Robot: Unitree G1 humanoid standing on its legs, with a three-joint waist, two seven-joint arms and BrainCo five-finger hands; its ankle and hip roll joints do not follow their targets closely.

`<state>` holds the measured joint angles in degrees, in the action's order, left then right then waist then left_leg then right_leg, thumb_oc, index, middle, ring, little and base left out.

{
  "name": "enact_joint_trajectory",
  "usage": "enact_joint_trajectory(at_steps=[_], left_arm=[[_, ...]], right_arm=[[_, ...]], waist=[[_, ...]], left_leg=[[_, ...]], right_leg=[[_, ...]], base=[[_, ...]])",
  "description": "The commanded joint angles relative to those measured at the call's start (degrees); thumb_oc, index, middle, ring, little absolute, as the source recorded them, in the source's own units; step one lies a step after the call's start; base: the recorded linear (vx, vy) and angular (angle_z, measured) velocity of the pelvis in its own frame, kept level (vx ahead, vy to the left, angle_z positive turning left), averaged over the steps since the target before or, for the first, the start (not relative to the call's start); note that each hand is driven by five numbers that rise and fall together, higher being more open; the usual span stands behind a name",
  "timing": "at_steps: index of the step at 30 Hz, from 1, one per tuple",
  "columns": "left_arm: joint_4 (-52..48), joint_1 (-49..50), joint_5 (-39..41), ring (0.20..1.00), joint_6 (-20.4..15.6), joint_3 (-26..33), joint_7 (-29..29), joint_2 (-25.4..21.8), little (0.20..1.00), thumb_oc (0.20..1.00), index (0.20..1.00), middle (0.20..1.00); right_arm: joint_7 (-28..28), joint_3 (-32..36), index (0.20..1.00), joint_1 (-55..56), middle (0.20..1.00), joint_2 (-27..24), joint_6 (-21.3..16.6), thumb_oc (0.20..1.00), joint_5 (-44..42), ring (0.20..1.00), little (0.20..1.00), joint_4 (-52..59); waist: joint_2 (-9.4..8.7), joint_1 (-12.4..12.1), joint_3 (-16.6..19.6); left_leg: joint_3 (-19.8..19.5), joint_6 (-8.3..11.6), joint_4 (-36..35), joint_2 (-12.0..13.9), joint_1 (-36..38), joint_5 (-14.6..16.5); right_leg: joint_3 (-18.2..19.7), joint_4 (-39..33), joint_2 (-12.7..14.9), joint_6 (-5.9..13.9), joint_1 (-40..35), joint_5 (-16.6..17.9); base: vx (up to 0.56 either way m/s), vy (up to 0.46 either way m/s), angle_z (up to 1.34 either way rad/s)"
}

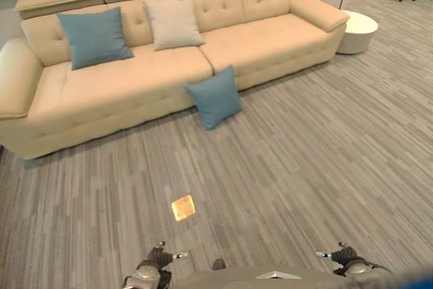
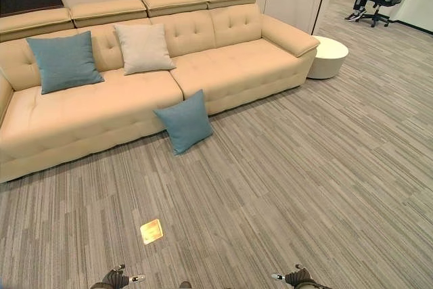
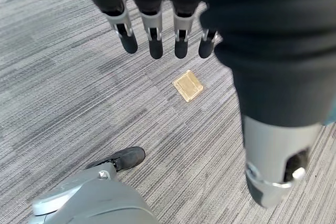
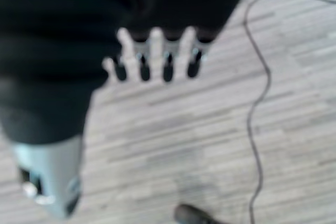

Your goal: Pick up all the scattered cushions and arrange them neatly on the sofa.

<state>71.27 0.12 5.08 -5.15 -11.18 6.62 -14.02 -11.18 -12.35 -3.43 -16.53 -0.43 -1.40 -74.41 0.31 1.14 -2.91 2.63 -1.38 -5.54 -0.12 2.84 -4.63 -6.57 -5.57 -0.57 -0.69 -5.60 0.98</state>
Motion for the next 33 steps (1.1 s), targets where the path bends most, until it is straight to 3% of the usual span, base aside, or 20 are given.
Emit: enact_joint_trajectory(at_steps=[1, 12, 15, 20, 23, 25, 29, 33], left_arm=[[3.78, -4.74, -1.15, 1.000, -0.02, -0.85, 0.36, 0.64, 1.000, 1.000, 1.000, 1.000], [3.05, -5.78, -0.72, 1.000, -0.04, -1.65, -0.19, 0.32, 1.000, 1.000, 1.000, 1.000], [2.81, -6.47, -0.09, 1.000, -0.01, -2.01, -0.21, 0.21, 1.000, 1.000, 1.000, 1.000], [2.43, -7.59, 0.97, 1.000, -0.11, -2.22, -0.57, 0.39, 1.000, 1.000, 1.000, 1.000], [2.29, -7.80, 1.82, 1.000, -0.12, -2.02, -0.66, 0.74, 1.000, 1.000, 1.000, 1.000], [2.23, -7.92, 1.88, 1.000, -0.16, -1.77, -0.33, 0.81, 1.000, 1.000, 1.000, 1.000], [2.53, -7.10, 2.22, 1.000, -0.07, -0.69, -0.37, 0.72, 1.000, 1.000, 1.000, 1.000], [3.37, -5.98, 2.35, 1.000, 0.35, 0.33, -0.33, 0.50, 1.000, 1.000, 1.000, 1.000]], right_arm=[[0.07, -1.36, 1.000, -3.07, 1.000, -0.23, -0.14, 1.000, 0.93, 1.000, 1.000, -2.50], [0.40, -1.40, 1.000, -2.36, 1.000, -0.88, -0.26, 1.000, 0.15, 1.000, 1.000, -2.44], [0.40, -1.45, 1.000, -2.83, 1.000, -1.14, -1.01, 1.000, -1.16, 1.000, 1.000, -1.14], [0.61, -1.53, 1.000, -3.47, 1.000, -1.86, -1.35, 1.000, -1.89, 1.000, 1.000, -0.60], [0.66, -1.55, 1.000, -3.93, 1.000, -2.41, -1.50, 1.000, -2.53, 1.000, 1.000, 0.34], [0.33, -1.67, 1.000, -4.18, 1.000, -2.60, -1.02, 1.000, -3.07, 1.000, 1.000, 1.16], [0.34, -1.84, 1.000, -3.77, 1.000, -2.15, -0.50, 1.000, -2.79, 1.000, 1.000, 1.12], [0.33, -2.03, 1.000, -3.31, 1.000, -1.01, -0.44, 1.000, -1.92, 1.000, 1.000, 0.55]], waist=[[-1.33, 0.57, -2.70], [-1.82, 1.45, -3.75], [-2.87, 1.58, -4.77], [-4.48, 1.33, -7.10], [-4.88, 1.81, -7.24], [-5.13, 2.76, -6.83], [-4.96, 2.21, -5.62], [-5.67, 1.81, -4.75]], left_leg=[[0.74, 0.04, 0.54, -1.56, 4.28, 12.59], [0.36, 0.98, 0.54, -0.63, 3.59, 11.82], [-0.01, 1.86, 0.54, 0.23, 3.21, 10.36], [-0.27, 2.18, 14.38, -0.47, -3.85, 13.91], [0.21, 1.59, 13.83, -1.58, -7.44, 13.19], [4.72, 1.64, 11.98, -2.41, -13.12, 10.99], [6.77, 1.71, 8.75, -2.23, -12.76, 10.28], [6.10, -0.19, 11.28, -3.36, -12.20, 12.63]], right_leg=[[-3.44, 0.57, 1.19, 2.78, -2.05, -8.73], [-3.18, 0.57, 0.19, 1.61, -1.59, -9.43], [-2.77, 0.57, -0.91, 0.06, -1.37, -10.24], [-3.40, 0.59, -0.50, -1.60, -2.04, -10.70], [-5.06, 0.58, 0.07, -1.26, -1.37, -10.65], [-6.92, 0.57, 0.45, -0.82, 0.05, -10.92], [-6.85, 0.57, 0.11, -0.17, -0.18, -11.60], [-6.71, 1.08, 1.25, 0.80, -2.64, -12.15]], base=[[0.00, 0.000, 0.00], [0.02, -0.098, 0.01], [0.03, -0.279, 0.15], [0.05, -0.084, 0.20], [0.11, 0.031, 0.30], [0.12, 0.090, 0.58], [0.29, 0.129, 0.29], [0.40, 0.182, -0.26]])
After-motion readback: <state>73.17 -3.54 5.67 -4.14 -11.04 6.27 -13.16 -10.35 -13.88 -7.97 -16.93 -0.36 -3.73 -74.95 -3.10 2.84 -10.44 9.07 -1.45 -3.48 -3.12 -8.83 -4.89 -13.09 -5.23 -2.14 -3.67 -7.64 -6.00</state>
